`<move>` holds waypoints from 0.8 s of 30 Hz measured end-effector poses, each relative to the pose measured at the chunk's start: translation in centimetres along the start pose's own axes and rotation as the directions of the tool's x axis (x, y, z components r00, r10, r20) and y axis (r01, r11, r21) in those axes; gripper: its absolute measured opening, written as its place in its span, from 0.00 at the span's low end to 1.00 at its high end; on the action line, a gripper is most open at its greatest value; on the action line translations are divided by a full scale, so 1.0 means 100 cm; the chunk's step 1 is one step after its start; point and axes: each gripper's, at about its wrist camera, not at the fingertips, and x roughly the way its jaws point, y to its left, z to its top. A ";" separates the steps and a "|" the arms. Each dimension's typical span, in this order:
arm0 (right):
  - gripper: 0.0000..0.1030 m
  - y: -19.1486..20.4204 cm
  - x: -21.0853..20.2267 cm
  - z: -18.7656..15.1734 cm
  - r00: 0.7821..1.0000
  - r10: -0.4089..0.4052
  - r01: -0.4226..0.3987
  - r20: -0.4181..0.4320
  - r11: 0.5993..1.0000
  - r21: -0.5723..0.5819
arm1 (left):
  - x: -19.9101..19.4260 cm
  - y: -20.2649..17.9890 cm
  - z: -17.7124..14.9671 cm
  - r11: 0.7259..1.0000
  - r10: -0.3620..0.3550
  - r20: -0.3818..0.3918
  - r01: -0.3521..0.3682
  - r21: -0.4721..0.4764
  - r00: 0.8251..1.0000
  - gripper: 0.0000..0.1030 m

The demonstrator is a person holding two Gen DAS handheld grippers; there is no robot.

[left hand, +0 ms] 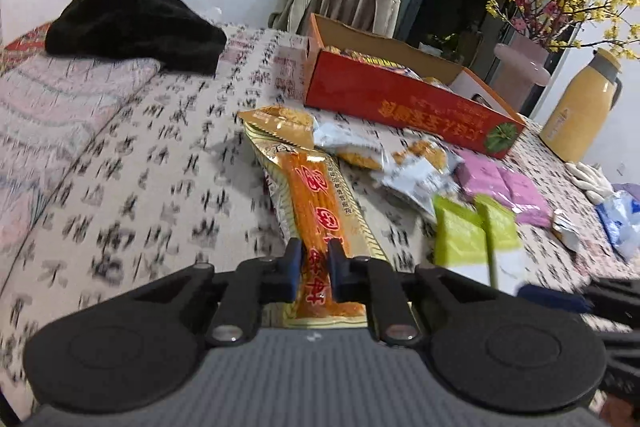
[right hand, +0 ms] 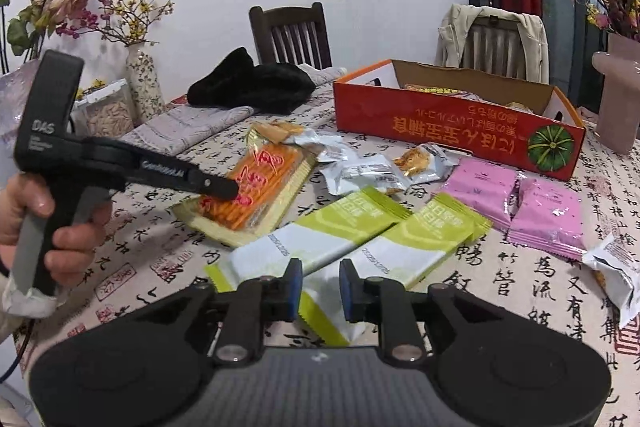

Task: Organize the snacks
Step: 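Grasp a small white snack packet with the right tool while the left tool holds the sausage packet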

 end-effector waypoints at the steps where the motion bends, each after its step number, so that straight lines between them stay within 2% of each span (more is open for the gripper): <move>1: 0.18 0.001 -0.001 0.000 1.000 0.006 -0.006 0.004 1.000 -0.003 | -0.007 0.001 -0.005 1.000 -0.016 -0.005 0.016 -0.004 1.000 0.13; 4: 0.18 0.003 -0.006 0.000 1.000 0.009 -0.009 0.018 1.000 -0.007 | -0.030 0.001 -0.018 0.999 -0.042 -0.004 0.042 -0.001 0.999 0.12; 10: 0.19 0.005 -0.012 0.001 1.000 0.000 0.000 0.030 1.000 0.006 | -0.070 0.001 -0.025 0.999 -0.032 0.058 0.031 0.020 0.998 0.11; 11: 0.23 0.005 -0.013 0.001 1.000 -0.005 0.004 0.030 1.000 0.010 | -0.074 0.000 -0.023 0.999 -0.028 0.069 0.026 0.026 0.997 0.11; 14: 0.48 0.005 -0.017 0.002 0.999 -0.018 0.017 0.045 0.999 0.029 | -0.079 -0.001 -0.021 0.999 -0.028 0.093 0.025 0.039 0.995 0.11; 24: 0.49 -0.003 -0.019 0.005 0.998 -0.056 0.053 0.043 0.997 0.053 | -0.082 0.010 -0.013 0.999 -0.004 0.117 0.000 0.036 0.993 0.11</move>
